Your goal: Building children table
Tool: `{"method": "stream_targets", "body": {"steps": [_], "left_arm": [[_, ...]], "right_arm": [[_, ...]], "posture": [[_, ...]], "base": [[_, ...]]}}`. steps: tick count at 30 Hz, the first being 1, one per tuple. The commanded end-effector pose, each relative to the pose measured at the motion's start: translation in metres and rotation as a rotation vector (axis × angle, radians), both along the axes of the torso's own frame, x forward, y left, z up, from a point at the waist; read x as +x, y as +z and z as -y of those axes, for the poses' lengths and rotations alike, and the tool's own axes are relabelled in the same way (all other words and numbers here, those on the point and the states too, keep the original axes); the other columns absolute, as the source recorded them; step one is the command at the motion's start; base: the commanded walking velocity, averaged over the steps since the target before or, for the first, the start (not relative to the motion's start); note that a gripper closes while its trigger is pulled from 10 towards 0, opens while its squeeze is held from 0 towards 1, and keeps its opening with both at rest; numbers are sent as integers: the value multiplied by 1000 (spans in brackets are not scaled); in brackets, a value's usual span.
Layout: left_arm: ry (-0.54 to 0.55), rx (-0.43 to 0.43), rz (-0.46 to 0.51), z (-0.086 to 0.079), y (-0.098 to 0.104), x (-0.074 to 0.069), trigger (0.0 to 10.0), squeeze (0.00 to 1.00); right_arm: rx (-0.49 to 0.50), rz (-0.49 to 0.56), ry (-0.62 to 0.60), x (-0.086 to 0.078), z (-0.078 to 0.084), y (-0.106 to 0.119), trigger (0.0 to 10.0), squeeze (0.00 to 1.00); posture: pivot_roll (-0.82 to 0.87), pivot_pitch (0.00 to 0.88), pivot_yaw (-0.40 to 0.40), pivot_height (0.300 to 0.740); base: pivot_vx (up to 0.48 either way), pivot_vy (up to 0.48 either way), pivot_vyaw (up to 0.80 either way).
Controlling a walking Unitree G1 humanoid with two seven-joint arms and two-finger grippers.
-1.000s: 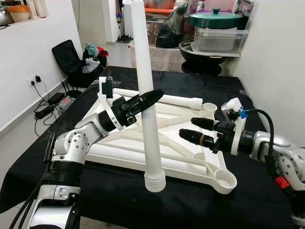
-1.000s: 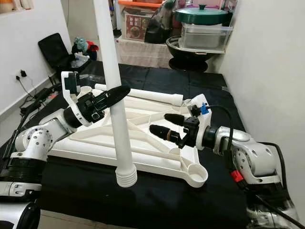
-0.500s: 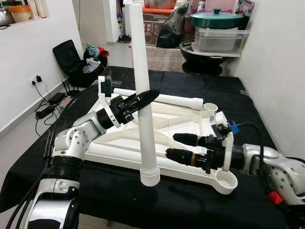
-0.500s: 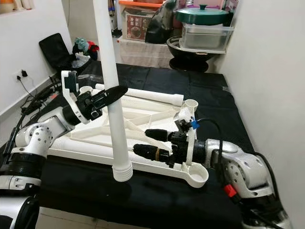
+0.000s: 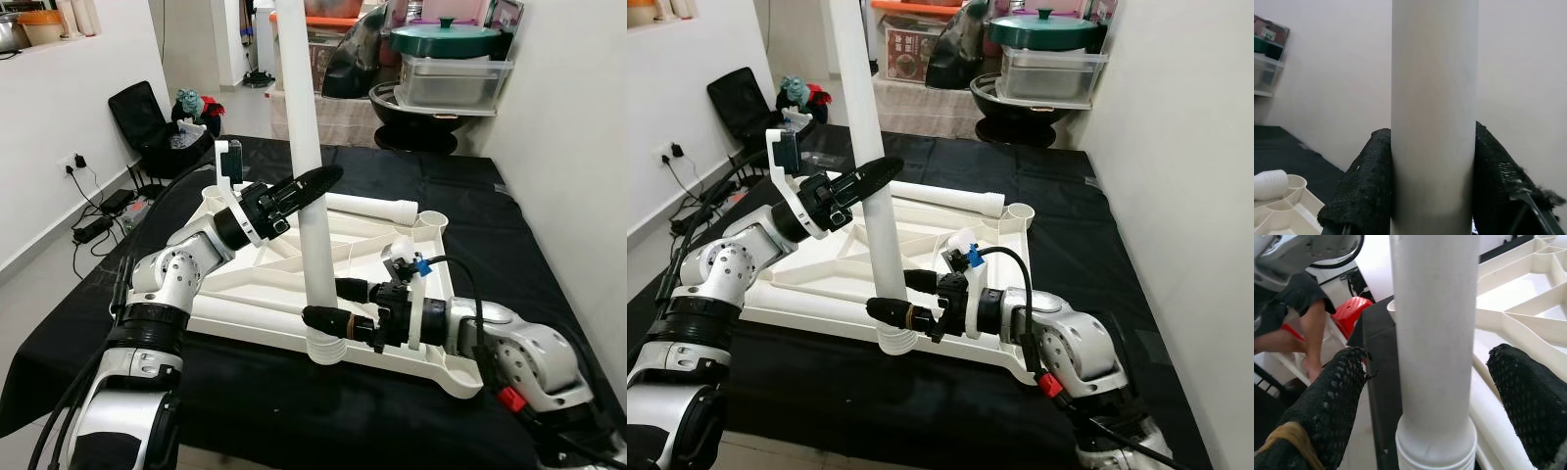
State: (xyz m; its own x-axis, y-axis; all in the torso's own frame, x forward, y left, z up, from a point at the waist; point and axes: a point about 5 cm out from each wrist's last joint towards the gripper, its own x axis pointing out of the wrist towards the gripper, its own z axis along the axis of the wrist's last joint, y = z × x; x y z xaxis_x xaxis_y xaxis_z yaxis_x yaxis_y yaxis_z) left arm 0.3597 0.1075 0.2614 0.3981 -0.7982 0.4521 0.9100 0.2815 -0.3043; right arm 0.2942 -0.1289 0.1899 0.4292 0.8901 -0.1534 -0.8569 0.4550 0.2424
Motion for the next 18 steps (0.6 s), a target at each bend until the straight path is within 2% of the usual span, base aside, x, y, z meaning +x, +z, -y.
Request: {"method": "stream_targets", "body": {"steps": [1, 3, 9, 18], "left_arm": [[-4, -13, 25, 1, 6, 1, 471, 0], [-2, -18, 20, 4, 5, 3, 39, 0], [-5, -19, 12, 8, 1, 5, 39, 0], [-3, -12, 1, 10, -4, 7, 196, 0]], "right_arm": [[-9, 12, -9, 3, -3, 0, 10000, 0], [4, 20, -51, 11, -6, 2, 10000, 0], [50, 35, -83, 19, -14, 9, 10000, 0], [88, 43, -64, 23, -28, 16, 10000, 0]], "posture": [[1, 0, -34, 740], [-3, 0, -33, 740], [-8, 0, -33, 740], [-9, 0, -38, 740]], "base": [[0, 0, 0], [0, 0, 0], [0, 0, 0], [0, 0, 0]]}}
